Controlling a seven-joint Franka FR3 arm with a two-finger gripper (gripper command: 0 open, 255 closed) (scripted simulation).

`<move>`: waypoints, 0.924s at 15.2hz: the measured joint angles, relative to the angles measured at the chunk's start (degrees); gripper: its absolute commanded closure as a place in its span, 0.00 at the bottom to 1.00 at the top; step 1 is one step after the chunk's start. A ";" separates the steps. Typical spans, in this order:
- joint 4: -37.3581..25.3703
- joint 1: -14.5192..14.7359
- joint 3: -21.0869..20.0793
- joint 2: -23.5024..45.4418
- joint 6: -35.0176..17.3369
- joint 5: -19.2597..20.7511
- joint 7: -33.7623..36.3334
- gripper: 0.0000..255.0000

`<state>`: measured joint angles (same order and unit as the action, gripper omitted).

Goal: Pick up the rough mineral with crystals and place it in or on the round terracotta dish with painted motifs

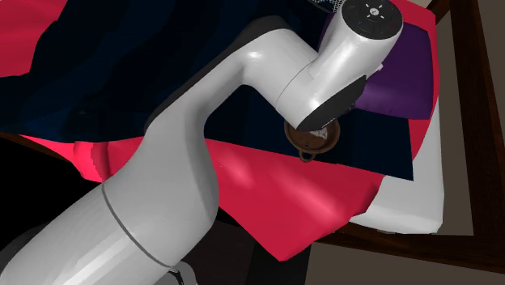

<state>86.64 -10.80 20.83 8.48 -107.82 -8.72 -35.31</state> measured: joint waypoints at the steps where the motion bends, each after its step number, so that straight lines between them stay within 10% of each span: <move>1: 0.92 0.04 -0.01 -0.22 -0.71 0.06 -0.07 1.00; 11: 5.49 0.33 -0.14 -0.78 -4.78 0.14 -0.27 1.00; 12: 5.49 0.33 -0.14 -0.78 -4.79 0.14 -0.27 0.00; 14: 5.48 0.33 -0.14 -0.78 -4.79 0.14 -0.27 0.00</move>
<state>92.11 -10.47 20.69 7.70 -112.61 -8.58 -35.58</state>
